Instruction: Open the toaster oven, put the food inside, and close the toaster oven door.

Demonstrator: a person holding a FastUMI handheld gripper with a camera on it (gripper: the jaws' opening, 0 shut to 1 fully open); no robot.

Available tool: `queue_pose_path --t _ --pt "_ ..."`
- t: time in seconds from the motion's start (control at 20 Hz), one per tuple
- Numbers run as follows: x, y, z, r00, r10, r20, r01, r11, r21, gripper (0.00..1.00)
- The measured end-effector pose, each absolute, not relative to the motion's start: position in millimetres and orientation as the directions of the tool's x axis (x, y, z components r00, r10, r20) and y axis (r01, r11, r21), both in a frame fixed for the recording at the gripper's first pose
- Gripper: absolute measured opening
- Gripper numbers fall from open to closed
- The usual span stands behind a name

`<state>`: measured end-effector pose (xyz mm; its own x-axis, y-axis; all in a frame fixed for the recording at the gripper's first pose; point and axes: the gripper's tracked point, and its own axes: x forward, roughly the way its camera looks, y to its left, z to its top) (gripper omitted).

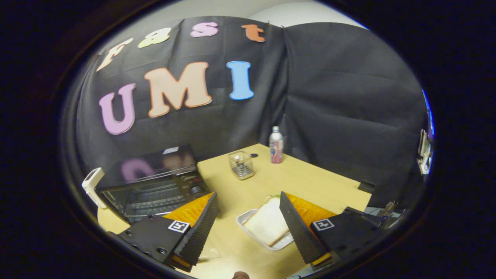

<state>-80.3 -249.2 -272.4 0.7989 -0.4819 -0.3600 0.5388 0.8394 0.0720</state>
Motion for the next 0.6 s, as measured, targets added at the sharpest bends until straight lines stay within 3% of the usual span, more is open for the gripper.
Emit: queue_pose_path --t 0.3,0.6 --pt "-96 -309 -297 0.75 -0.534 -0.391 0.626 0.764 0.157 0.99" --pt "-89 -317 -357 0.748 -0.418 -0.515 0.597 0.762 0.25 0.99"
